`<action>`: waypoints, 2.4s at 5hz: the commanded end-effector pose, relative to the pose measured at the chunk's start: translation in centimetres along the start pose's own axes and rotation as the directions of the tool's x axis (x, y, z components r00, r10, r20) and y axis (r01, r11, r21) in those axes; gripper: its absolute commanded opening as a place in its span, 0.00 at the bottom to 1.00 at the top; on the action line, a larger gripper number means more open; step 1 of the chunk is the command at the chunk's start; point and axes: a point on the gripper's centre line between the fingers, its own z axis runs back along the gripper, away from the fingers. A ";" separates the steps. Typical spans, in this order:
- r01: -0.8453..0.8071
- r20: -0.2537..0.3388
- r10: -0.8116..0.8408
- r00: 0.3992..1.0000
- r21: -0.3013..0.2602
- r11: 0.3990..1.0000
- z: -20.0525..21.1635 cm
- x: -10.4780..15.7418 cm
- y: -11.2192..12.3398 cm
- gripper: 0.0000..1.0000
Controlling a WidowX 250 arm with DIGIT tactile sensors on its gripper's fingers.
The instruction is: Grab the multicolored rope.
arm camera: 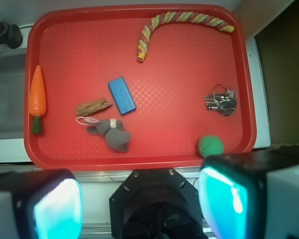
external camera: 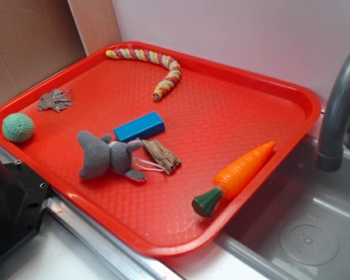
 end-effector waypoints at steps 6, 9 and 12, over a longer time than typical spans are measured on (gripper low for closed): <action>-0.411 0.179 0.408 0.895 -0.024 0.911 -17.6 19.2 4.0 1.00; -0.404 0.097 0.398 0.912 0.054 0.913 -23.1 18.7 6.0 1.00; -0.402 0.047 0.399 0.916 0.086 0.912 -23.6 18.4 6.3 0.00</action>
